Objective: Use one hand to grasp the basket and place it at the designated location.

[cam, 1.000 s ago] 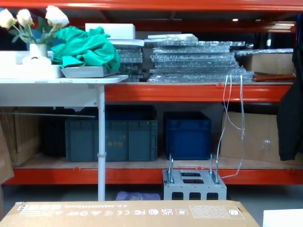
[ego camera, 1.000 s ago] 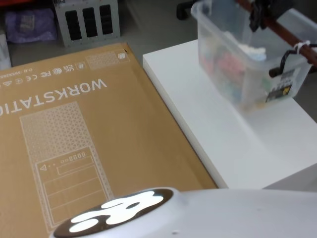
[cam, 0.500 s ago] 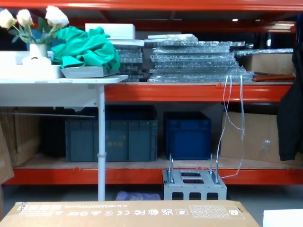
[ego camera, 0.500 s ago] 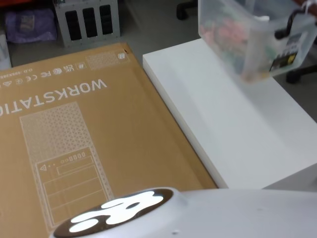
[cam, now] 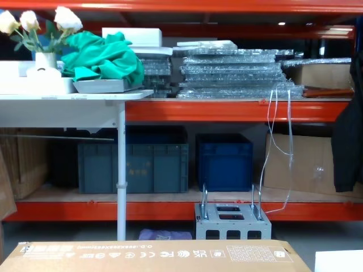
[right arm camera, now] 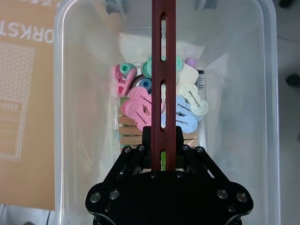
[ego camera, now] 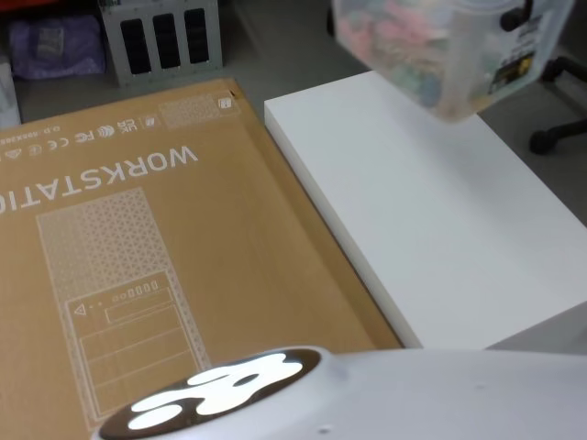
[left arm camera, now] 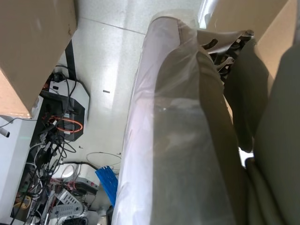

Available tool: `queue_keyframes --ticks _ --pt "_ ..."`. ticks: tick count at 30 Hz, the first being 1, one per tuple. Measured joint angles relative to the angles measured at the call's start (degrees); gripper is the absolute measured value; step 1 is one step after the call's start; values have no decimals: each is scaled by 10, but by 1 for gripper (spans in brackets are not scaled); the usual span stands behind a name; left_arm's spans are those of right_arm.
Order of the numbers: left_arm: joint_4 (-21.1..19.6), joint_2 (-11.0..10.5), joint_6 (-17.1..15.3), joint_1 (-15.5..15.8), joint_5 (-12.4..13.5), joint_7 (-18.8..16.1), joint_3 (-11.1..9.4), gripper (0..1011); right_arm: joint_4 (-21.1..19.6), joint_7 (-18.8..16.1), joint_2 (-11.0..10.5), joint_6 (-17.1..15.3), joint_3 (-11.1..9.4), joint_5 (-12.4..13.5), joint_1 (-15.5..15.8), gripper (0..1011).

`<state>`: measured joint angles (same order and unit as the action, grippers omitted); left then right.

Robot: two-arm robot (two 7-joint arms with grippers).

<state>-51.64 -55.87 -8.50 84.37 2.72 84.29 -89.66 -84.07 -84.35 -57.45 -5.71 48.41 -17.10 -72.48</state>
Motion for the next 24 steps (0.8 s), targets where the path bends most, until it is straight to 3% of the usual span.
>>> queue_keyframes --ticks 6,11,15,24 --pt "0 0 0 0 0 0 0 0 34 1 47 75 18 16 -20 239" --pt "0 0 0 0 0 0 0 0 63 1 78 116 31 19 -35 238" --pt "0 0 0 0 0 0 0 0 103 1 116 165 45 26 -51 239" --pt "0 0 0 0 0 0 0 0 207 -7 213 313 77 63 -78 239"
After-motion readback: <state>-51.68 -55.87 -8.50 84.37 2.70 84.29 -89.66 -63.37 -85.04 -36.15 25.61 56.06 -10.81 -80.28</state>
